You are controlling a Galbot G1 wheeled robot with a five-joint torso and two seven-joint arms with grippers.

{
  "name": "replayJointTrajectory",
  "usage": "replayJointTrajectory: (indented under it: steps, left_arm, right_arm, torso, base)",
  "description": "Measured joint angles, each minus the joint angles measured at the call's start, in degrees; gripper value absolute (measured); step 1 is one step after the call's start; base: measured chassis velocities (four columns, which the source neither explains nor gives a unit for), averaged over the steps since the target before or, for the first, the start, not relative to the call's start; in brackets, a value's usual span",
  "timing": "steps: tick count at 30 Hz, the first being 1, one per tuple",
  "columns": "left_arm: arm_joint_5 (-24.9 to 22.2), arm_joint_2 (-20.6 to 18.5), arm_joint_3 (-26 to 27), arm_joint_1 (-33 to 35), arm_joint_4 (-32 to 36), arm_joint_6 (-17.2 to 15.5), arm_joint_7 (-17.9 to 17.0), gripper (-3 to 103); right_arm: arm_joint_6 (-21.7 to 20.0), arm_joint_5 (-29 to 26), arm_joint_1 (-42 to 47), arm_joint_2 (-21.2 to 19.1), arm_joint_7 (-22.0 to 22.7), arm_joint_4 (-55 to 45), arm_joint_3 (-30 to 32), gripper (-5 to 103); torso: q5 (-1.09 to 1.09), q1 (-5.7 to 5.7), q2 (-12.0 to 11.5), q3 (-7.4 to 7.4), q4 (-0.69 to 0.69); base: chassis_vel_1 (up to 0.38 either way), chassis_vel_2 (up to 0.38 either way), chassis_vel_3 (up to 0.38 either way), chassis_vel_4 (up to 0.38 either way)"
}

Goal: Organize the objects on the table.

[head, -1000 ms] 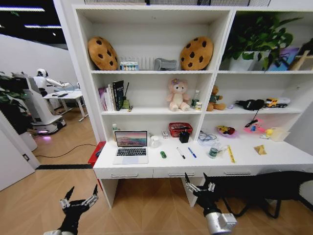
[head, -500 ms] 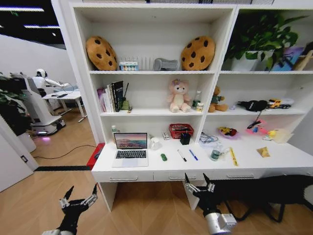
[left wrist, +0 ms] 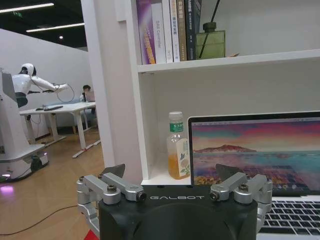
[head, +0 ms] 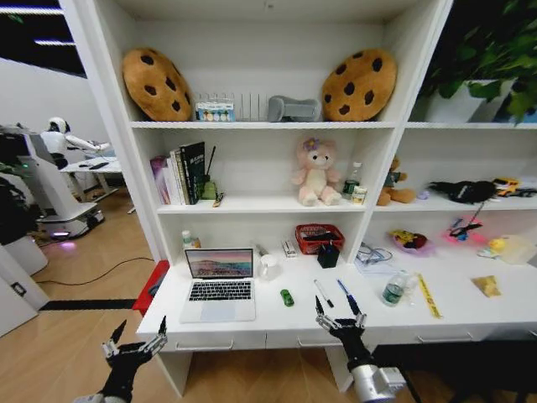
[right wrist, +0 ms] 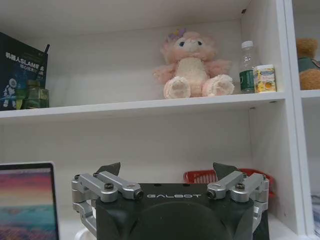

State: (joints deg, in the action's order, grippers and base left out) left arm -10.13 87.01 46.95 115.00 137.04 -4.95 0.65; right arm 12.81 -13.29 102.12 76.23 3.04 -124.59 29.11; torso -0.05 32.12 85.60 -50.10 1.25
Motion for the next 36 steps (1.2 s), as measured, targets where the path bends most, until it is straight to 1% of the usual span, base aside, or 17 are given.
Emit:
replayJointTrajectory:
  steps: [4, 7, 10, 14, 16, 17, 18, 22, 23, 25, 27, 28, 30, 31, 33, 34, 36]
  left_arm:
    - [0.1, 0.0, 0.1, 0.1, 0.1, -0.1, 0.0, 99]
    - [0.1, -0.1, 0.3, 0.0, 0.2, -0.1, 0.0, 100]
    - [-0.6, -0.3, 1.2, 0.0, 0.4, 0.4, 0.5, 80]
    - [-1.2, -0.5, 1.5, -0.1, 0.6, 0.8, 0.8, 76]
    - [-2.1, -1.2, 2.1, -0.2, 1.0, 0.9, 1.1, 64]
    - [-2.1, -1.2, 2.1, -0.2, 1.0, 0.9, 1.1, 64]
    - [-3.2, -2.1, 2.6, -0.4, 1.3, 0.9, 1.4, 54]
    - [-4.8, -4.7, 3.6, -1.2, 1.4, 0.9, 1.5, 42]
    - [-6.1, -6.7, 4.0, -1.6, 1.3, 0.8, 1.4, 37]
    - [-7.1, -8.1, 4.2, -1.8, 1.2, 0.5, 1.2, 37]
    - [-11.9, -15.5, 5.0, -2.9, 0.5, -1.2, 0.0, 21]
    - [-11.9, -15.5, 5.0, -2.9, 0.5, -1.2, 0.0, 21]
    - [-17.0, -23.1, 5.8, -4.9, -0.2, -3.2, -1.7, 10]
    - [-17.0, -23.1, 5.8, -4.9, -0.2, -3.2, -1.7, 10]
    - [-21.7, -29.8, 6.0, -7.9, -1.9, -4.6, -3.8, 2]
    - [-21.7, -29.8, 6.0, -7.9, -1.9, -4.6, -3.8, 2]
    - [-23.3, -34.8, 5.9, -10.2, -4.2, -4.6, -4.5, 0]
  right_arm:
    - [1.5, 0.7, -0.7, 0.1, 0.4, -0.1, 0.2, 100]
    - [1.6, 0.8, -0.4, -0.1, 0.4, -0.6, 0.4, 100]
    - [1.6, 0.8, 0.9, -0.3, 0.4, -1.9, 0.5, 100]
    - [1.7, 0.9, 1.2, -0.1, 0.4, -1.9, 0.5, 100]
    - [1.7, 0.9, 1.3, -0.1, 0.5, -1.8, 0.4, 100]
    - [1.7, 0.9, 1.3, -0.1, 0.5, -1.8, 0.4, 100]
    - [1.7, 0.9, 1.3, -0.2, 0.5, -1.7, 0.4, 100]
    - [1.7, 0.9, 1.4, -0.4, 1.0, -1.5, 0.6, 100]
    - [1.7, 0.6, 2.1, -0.7, 2.0, -1.5, 0.7, 100]
    - [1.6, 0.1, 2.8, -0.9, 2.7, -1.6, 0.9, 100]
    - [1.1, -0.6, 5.6, -1.7, 3.8, -1.4, 1.9, 100]
    - [1.1, -0.6, 5.6, -1.7, 3.8, -1.4, 1.9, 100]
    - [1.7, 0.0, 7.0, -1.7, 3.9, 0.0, 2.9, 100]
    - [1.7, 0.0, 7.0, -1.7, 3.9, 0.0, 2.9, 100]
    - [2.3, 0.1, 7.6, -1.1, 4.0, 1.0, 3.6, 100]
    - [2.3, 0.1, 7.6, -1.1, 4.0, 1.0, 3.6, 100]
    - [2.6, 0.0, 8.2, -0.6, 4.1, 1.2, 4.1, 100]
  torso:
    - [0.09, 0.07, 0.0, -0.02, -0.05]
    - [0.01, 0.10, 0.0, -0.02, 0.02]
    - [0.04, 0.07, 0.0, -0.02, -0.03]
    - [0.08, -0.02, 0.0, 0.00, -0.05]
    - [0.04, -0.08, 0.0, 0.02, 0.01]
    - [0.04, -0.08, 0.0, 0.02, 0.01]
    - [0.07, -0.08, 0.0, 0.02, 0.00]
    - [0.04, -0.08, 0.0, 0.02, -0.04]
    - [0.06, -0.06, 0.0, 0.02, -0.05]
    - [0.06, -0.05, 0.0, 0.01, -0.04]
    - [0.04, 0.00, 0.0, 0.00, 0.01]
    - [0.04, 0.00, 0.0, 0.00, 0.01]
    - [0.04, 0.00, 0.0, 0.00, -0.01]
    - [0.04, 0.00, 0.0, 0.00, -0.01]
    - [0.05, 0.00, 0.0, 0.00, -0.02]
    - [0.05, 0.00, 0.0, 0.00, -0.02]
    - [0.04, -0.01, 0.0, 0.00, -0.02]
  base:
    - [-0.324, 0.339, 0.323, -0.333]
    - [-0.248, 0.254, 0.240, -0.190]
    - [-0.130, 0.098, 0.015, -0.065]
    - [-0.001, -0.010, -0.003, 0.039]
    - [0.050, -0.079, -0.065, 0.063]
    - [0.049, -0.107, -0.065, 0.054]
    - [0.059, -0.112, -0.084, 0.039]
    - [0.029, -0.040, -0.034, 0.019]
    - [0.000, 0.000, 0.000, 0.000]
    - [0.000, 0.000, 0.000, 0.000]
    - [0.000, 0.000, 0.000, 0.000]
    - [0.000, 0.000, 0.000, 0.000]
    - [0.000, 0.000, 0.000, 0.000]
    - [0.000, 0.000, 0.000, 0.000]
    - [0.000, 0.000, 0.000, 0.000]
    - [0.000, 0.000, 0.000, 0.000]
    - [0.000, 0.000, 0.000, 0.000]
